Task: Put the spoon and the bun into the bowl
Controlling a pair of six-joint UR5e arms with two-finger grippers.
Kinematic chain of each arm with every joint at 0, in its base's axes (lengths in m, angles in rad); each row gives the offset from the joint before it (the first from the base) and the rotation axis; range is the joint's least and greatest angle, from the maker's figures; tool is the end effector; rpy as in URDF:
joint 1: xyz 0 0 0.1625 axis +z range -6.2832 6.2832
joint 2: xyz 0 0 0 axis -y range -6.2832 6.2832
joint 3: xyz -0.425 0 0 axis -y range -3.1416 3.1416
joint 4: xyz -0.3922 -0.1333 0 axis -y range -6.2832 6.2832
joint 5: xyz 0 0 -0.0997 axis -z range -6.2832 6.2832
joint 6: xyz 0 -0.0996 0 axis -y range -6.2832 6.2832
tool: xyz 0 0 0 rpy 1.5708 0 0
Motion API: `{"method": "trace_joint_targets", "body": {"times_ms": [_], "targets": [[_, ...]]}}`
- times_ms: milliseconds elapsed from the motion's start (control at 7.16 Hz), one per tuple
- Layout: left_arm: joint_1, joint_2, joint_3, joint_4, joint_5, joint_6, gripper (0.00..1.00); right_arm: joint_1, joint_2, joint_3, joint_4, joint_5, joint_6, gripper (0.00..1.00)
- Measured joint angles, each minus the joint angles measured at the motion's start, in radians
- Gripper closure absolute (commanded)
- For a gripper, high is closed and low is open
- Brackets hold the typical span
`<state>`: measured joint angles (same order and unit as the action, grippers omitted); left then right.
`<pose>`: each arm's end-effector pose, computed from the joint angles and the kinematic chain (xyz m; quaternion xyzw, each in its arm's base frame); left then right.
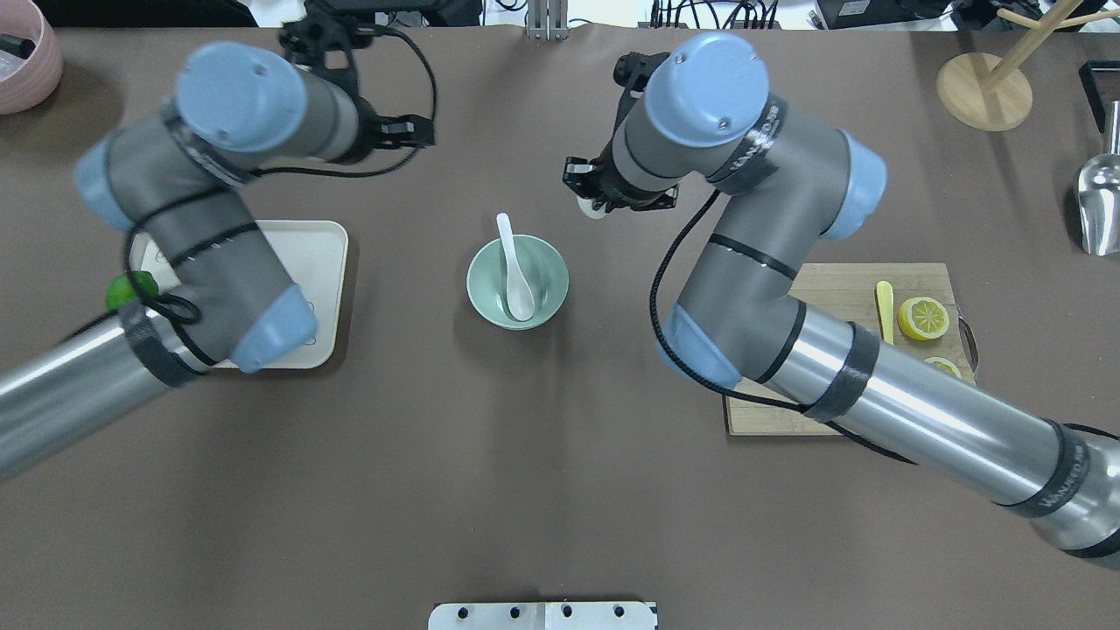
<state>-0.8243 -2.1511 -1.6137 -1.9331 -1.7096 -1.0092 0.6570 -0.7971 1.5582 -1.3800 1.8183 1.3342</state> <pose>0.3800 -0.5868 0.2604 0.2545 0.4021 -0.0826 0.8756 -0.5016 -0.5244 0.1708 0.0975 -0.4575 0.1287 0.8744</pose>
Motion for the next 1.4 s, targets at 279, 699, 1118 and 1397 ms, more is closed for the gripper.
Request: {"method": "trace_joint_targets", "body": {"times_ms": [279, 699, 1118, 1397], "targets": [[-0.191, 0.104, -0.029, 0.007, -0.143, 0.28, 0.02, -0.095, 0.041, -0.019, 0.0, -0.073, 0.029, 1.0], [-0.271, 0.115, -0.017, 0.01, -0.208, 0.331, 0.02, -0.169, 0.056, -0.021, 0.001, -0.109, 0.046, 0.0], [-0.275, 0.123, -0.015, -0.001, -0.212, 0.331, 0.02, -0.167, 0.062, -0.022, -0.001, -0.139, 0.037, 0.0], [-0.276, 0.126, -0.021, -0.007, -0.215, 0.333, 0.02, -0.083, 0.062, 0.018, -0.095, -0.076, -0.052, 0.0]]}}
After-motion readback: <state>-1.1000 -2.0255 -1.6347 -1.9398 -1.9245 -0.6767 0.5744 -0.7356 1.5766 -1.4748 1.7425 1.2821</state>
